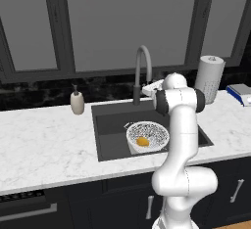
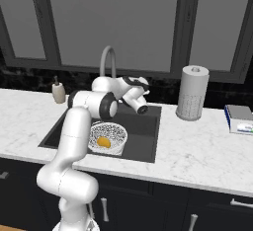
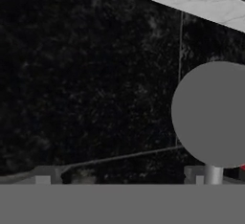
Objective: Put the colander in the sink, put the mango in the colander, and turn on the sink faucet and pour water over the colander.
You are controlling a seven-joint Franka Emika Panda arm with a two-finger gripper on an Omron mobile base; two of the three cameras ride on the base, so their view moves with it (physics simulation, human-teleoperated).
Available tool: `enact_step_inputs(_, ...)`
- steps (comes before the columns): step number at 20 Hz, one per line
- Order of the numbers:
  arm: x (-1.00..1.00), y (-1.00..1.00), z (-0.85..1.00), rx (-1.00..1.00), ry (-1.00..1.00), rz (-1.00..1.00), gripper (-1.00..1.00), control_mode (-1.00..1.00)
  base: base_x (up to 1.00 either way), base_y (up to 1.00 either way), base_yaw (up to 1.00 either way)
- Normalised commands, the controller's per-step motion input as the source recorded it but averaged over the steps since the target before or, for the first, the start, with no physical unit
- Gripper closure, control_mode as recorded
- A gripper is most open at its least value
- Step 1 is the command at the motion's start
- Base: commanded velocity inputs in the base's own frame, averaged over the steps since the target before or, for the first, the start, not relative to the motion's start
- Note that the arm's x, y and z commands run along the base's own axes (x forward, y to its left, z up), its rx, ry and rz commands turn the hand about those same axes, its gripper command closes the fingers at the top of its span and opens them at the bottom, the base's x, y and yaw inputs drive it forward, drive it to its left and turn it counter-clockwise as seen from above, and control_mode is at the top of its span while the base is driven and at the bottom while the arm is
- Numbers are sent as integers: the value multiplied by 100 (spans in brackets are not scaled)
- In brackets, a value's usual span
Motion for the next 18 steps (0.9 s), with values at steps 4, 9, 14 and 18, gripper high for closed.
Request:
enact_step_inputs(4,37,-18,-3,2,0,-6,-100,-100,0,0,0)
enact_step_inputs(9,36,-20,0,3,0,-9,100,-100,0,0,0)
enact_step_inputs(14,43,-53,-1,8,0,-13,100,-100,0,0,0)
enact_step_inputs(18,54,-82,0,11,0,-15,100,-100,0,0,0)
